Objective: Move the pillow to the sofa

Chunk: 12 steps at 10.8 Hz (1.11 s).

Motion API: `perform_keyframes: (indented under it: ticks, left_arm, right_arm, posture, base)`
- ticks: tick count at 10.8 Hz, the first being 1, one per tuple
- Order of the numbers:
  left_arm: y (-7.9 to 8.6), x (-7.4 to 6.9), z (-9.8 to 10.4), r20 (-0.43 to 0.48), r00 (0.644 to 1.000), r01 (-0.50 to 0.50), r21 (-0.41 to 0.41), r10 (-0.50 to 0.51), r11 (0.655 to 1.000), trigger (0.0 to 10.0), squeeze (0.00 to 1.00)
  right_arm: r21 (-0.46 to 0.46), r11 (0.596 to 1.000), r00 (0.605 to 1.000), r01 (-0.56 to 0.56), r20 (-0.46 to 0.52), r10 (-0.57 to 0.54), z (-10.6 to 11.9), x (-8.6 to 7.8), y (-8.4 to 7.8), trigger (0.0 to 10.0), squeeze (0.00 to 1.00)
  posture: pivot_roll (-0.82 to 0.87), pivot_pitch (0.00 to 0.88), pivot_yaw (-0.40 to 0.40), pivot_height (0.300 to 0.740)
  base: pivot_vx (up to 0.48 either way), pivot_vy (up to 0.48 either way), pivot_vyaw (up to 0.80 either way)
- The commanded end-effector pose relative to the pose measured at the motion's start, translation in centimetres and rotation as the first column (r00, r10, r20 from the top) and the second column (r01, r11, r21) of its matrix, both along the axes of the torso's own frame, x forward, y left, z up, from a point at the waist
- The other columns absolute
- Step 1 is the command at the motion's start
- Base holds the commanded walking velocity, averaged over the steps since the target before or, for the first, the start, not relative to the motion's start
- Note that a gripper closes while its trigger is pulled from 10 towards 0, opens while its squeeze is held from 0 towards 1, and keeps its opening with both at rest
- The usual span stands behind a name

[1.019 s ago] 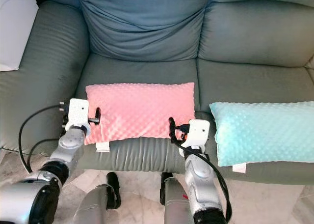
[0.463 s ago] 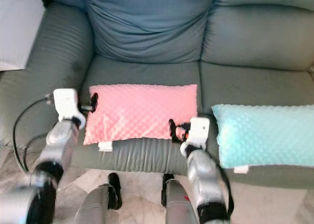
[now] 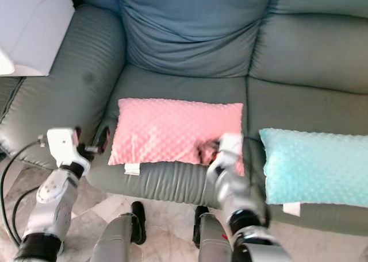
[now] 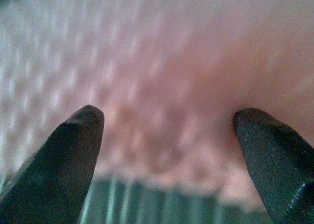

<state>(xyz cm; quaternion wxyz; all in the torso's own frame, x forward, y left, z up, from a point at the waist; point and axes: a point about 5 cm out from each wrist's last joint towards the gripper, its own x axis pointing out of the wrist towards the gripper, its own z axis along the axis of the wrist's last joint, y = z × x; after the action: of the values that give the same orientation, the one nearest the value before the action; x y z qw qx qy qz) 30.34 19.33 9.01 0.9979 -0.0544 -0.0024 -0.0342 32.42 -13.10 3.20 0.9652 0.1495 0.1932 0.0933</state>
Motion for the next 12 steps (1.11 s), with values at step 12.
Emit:
perform_keyframes:
  ticks: [12]
  left_arm:
    - [-2.3, 0.9, 1.7, -0.018, 0.998, 0.055, -0.044, -0.056, 0.998, 10.0, 0.0]
  right_arm:
    - [0.017, 0.997, 0.975, -0.08, 0.21, 0.075, 3.5, -2.4, -0.4, 10.0, 0.0]
  posture:
    - [-0.09, 0.241, -0.011, 0.74]
  base:
    - [0.0, 0.0, 0.0]
